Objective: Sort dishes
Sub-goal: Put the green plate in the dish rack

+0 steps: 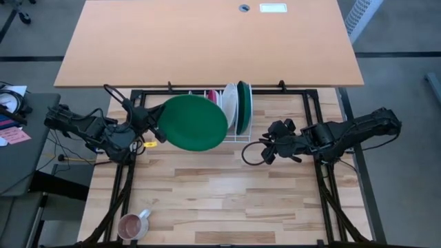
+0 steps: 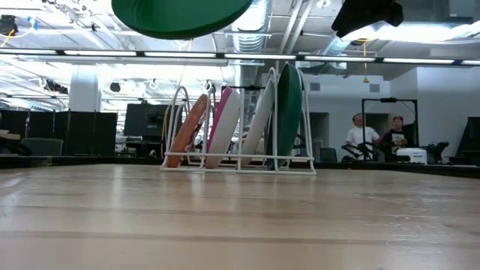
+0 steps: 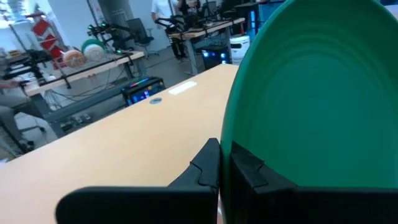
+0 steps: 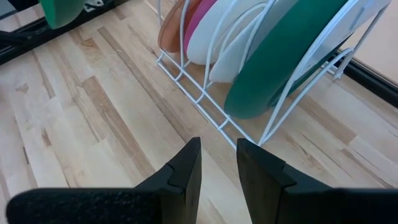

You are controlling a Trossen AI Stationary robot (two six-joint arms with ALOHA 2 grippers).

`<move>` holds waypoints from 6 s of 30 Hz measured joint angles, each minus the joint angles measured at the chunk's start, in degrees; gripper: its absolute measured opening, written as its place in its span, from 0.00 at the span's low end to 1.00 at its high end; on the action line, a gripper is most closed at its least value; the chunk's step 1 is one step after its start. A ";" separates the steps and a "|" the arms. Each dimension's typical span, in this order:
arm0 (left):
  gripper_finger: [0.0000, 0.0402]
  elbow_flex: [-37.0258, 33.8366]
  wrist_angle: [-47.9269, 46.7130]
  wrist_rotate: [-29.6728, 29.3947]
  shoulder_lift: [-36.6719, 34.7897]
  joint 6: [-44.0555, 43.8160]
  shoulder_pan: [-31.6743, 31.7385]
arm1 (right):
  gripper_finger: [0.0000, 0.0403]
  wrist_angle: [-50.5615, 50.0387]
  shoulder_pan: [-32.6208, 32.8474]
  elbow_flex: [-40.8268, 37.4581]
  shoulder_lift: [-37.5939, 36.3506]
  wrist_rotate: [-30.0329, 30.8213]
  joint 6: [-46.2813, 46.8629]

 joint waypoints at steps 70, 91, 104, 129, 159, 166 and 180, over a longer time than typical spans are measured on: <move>0.00 -0.01 14.47 3.51 0.00 20.11 7.33 | 0.27 -0.20 -3.87 -0.02 0.04 4.44 -3.86; 0.00 -1.90 15.05 27.81 0.52 8.09 9.01 | 0.27 1.02 -0.55 -0.02 0.04 4.02 0.52; 0.00 -1.88 15.62 21.43 3.80 9.84 6.21 | 0.27 6.45 2.47 -0.02 0.04 4.00 0.61; 0.00 -1.64 30.76 36.06 1.90 13.25 2.61 | 0.27 8.25 0.25 2.03 -0.08 2.15 -6.96; 0.00 -1.73 75.21 37.95 3.48 49.12 2.49 | 0.27 8.04 4.09 2.03 -0.07 -2.73 -4.46; 0.00 -1.62 59.01 71.68 1.74 48.70 2.48 | 0.27 8.07 3.85 2.03 -0.02 -2.21 -4.55; 0.00 9.57 36.13 116.78 1.84 56.38 4.90 | 0.27 8.06 3.87 2.03 0.07 -2.12 -4.51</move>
